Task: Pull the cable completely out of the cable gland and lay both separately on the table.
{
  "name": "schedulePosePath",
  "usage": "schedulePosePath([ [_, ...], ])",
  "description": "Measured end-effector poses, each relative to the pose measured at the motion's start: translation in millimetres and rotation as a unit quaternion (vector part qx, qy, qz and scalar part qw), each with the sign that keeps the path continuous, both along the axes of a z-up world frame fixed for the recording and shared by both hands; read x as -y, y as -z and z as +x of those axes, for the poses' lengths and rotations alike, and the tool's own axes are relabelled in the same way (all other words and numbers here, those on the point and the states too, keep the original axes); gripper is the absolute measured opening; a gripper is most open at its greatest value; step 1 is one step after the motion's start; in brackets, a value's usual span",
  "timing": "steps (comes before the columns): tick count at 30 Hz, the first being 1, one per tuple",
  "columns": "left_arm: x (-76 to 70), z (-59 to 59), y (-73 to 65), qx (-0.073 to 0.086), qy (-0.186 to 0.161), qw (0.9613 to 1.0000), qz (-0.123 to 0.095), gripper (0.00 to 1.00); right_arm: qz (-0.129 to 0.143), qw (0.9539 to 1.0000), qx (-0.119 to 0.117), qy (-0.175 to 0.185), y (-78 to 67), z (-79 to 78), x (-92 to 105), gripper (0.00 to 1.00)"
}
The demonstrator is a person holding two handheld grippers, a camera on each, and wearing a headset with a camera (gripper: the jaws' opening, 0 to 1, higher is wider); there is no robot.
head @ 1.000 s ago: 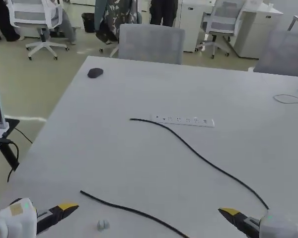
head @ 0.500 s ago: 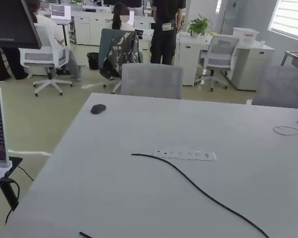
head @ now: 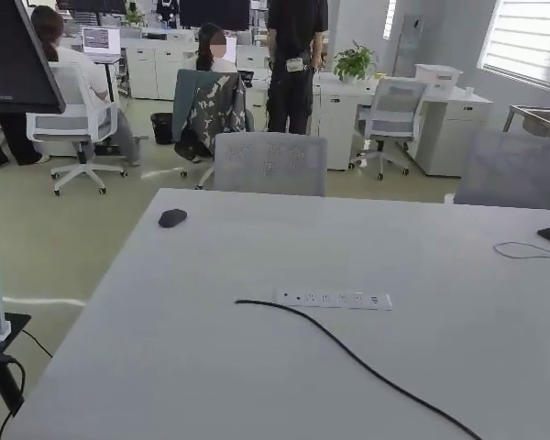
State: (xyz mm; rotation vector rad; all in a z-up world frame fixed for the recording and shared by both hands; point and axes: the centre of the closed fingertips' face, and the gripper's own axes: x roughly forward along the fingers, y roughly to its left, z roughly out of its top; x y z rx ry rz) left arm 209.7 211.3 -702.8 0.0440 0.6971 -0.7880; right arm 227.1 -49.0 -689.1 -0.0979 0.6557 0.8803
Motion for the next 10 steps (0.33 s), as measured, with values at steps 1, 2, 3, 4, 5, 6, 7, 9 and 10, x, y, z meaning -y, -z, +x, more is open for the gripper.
schedulePosePath([
  [1, -1.9, 0.5, 1.0, -0.001, -0.003, 1.0, 0.002, 0.98, -0.005, 1.0, -0.004, -0.001, 2.2, 0.0, 1.1, 0.98],
  [2, -2.9, 0.7, 1.8, -0.003, -0.004, 1.0, 0.003, 0.98, -0.007, 1.0, -0.006, 0.0, 3.0, -0.1, 1.6, 0.98],
  [3, -3.1, 0.5, 2.1, -0.004, -0.005, 1.0, 0.004, 0.98, -0.008, 0.9999, -0.007, 0.0, 2.6, -0.5, 1.8, 0.97],
  [4, -2.7, -0.2, 2.1, -0.003, -0.005, 1.0, 0.005, 0.98, -0.006, 1.0, -0.007, 0.001, 2.0, -0.4, 1.9, 0.97],
  [5, -2.6, -0.4, 2.3, -0.003, -0.003, 1.0, 0.006, 0.98, -0.003, 1.0, -0.009, 0.003, 1.9, -0.7, 1.8, 0.96],
  [6, -2.8, -0.9, 2.9, -0.004, -0.002, 1.0, 0.009, 0.98, -0.004, 0.9999, -0.013, 0.004, 2.8, -1.2, 2.4, 0.96],
  [7, -2.9, -0.8, 3.0, -0.003, -0.001, 1.0, 0.009, 0.98, -0.007, 0.9999, -0.014, 0.003, 3.5, -1.6, 3.3, 0.96],
  [9, -2.9, -0.3, 1.9, -0.002, -0.003, 1.0, 0.006, 0.98, -0.007, 0.9999, -0.012, 0.004, 3.0, -0.9, 3.6, 0.96],
  [10, -3.1, 0.0, 1.4, -0.002, -0.004, 1.0, 0.005, 0.98, -0.006, 0.9999, -0.014, 0.005, 2.6, -1.0, 3.4, 0.96],
])
